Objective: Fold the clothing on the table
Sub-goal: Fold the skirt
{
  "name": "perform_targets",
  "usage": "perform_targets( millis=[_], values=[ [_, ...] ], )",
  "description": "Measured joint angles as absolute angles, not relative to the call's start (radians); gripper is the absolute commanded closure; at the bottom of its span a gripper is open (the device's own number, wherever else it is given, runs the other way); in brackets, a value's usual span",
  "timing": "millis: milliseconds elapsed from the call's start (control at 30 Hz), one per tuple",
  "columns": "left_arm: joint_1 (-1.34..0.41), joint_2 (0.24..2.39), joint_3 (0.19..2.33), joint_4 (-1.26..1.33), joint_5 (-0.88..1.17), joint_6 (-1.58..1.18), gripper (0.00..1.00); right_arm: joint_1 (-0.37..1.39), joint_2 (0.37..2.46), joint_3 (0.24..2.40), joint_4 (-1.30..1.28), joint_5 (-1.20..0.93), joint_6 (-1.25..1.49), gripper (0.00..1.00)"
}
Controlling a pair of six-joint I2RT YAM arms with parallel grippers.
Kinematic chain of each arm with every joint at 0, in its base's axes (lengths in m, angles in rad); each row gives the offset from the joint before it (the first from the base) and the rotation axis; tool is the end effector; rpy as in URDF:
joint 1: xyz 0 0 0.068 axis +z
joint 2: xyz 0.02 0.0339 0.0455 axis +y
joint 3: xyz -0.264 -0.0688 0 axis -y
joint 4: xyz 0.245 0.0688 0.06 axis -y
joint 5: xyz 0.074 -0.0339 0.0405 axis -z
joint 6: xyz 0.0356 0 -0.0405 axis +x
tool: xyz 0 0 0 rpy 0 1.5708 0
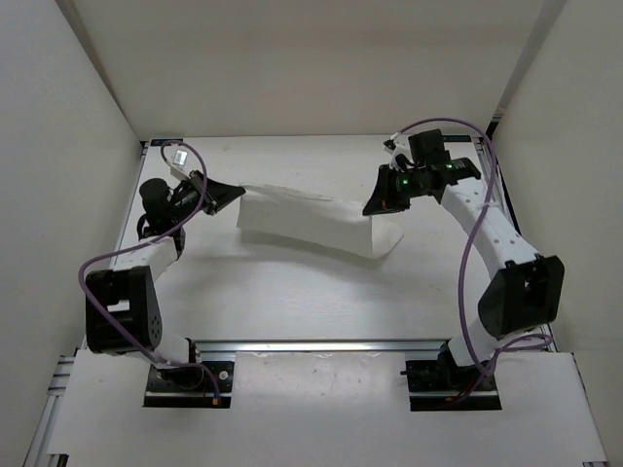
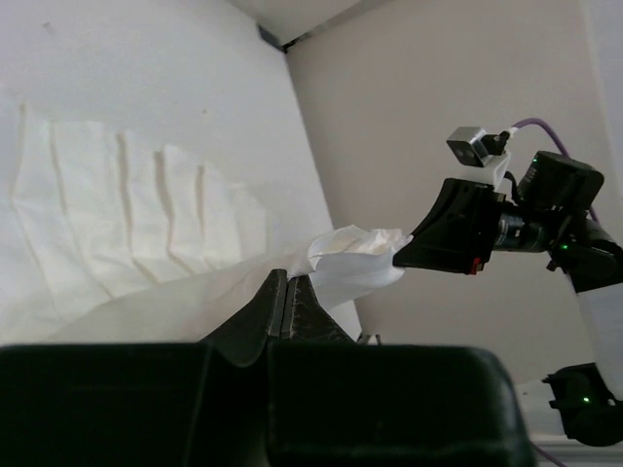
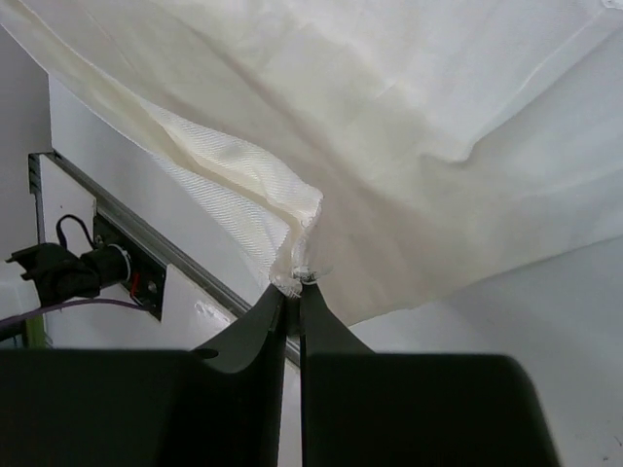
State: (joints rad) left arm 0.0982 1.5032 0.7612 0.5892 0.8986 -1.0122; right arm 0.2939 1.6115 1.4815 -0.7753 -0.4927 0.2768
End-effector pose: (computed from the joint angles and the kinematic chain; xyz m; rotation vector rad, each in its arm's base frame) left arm 0.3196 0.0035 0.2409 -0.3065 1.8635 -1.4157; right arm 0.3268 0.1165 0.3221 -0.2396 2.5079 0.8498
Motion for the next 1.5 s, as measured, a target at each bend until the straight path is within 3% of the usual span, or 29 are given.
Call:
perform_targets(
  millis=[233, 467, 767, 800, 1067, 1100, 1133, 1167, 1200, 1233, 1333, 1433, 1500],
  values=[
    [0.111, 1.361, 0.695, 0.718, 0.94, -1.121, 1.0, 0.329, 1.447, 1.447, -0.793, -0.452, 0.273, 1.0],
    [0.085, 1.445, 0.735, 0.742, 0.952, -1.144, 1.0, 0.26, 1.449, 1.441, -0.776, -0.492, 0.277, 1.0],
    [-0.071, 1.833, 1.02, 0.499, 0.738, -0.915, 0.97, 0.162, 1.857, 1.497, -0.687, -0.488, 0.276, 1.0],
    [-0.083, 1.859, 1.029, 0.472, 0.709, -0.896, 0.91, 0.156, 1.916, 1.513, -0.677, -0.48, 0.276, 1.0],
    [-0.113, 1.958, 1.032, 0.267, 0.5, -0.8, 0.91, 0.168, 2.122, 1.618, -0.681, -0.411, 0.282, 1.0],
    [-0.113, 1.958, 1.032, 0.253, 0.484, -0.794, 0.86, 0.171, 2.122, 1.637, -0.683, -0.408, 0.282, 0.9],
    [-0.113, 1.958, 1.033, 0.244, 0.47, -0.786, 0.57, 0.175, 2.123, 1.657, -0.682, -0.402, 0.282, 0.83],
    [-0.113, 1.958, 1.037, 0.234, 0.458, -0.775, 0.5, 0.178, 2.122, 1.674, -0.682, -0.397, 0.281, 0.76],
    [-0.113, 1.958, 1.04, 0.223, 0.434, -0.77, 0.49, 0.18, 2.122, 1.69, -0.68, -0.384, 0.278, 0.73],
    [-0.109, 1.958, 1.042, 0.217, 0.418, -0.768, 0.41, 0.179, 2.122, 1.699, -0.678, -0.373, 0.278, 0.72],
    [-0.088, 1.958, 1.035, 0.244, 0.408, -0.78, 0.01, 0.176, 2.12, 1.695, -0.673, -0.32, 0.279, 0.68],
    [-0.056, 1.945, 1.006, 0.357, 0.442, -0.845, 0.01, 0.177, 2.091, 1.654, -0.662, -0.25, 0.278, 0.65],
    [-0.024, 1.934, 0.986, 0.416, 0.465, -0.888, 0.01, 0.181, 2.061, 1.651, -0.685, -0.189, 0.276, 0.57]
  ],
)
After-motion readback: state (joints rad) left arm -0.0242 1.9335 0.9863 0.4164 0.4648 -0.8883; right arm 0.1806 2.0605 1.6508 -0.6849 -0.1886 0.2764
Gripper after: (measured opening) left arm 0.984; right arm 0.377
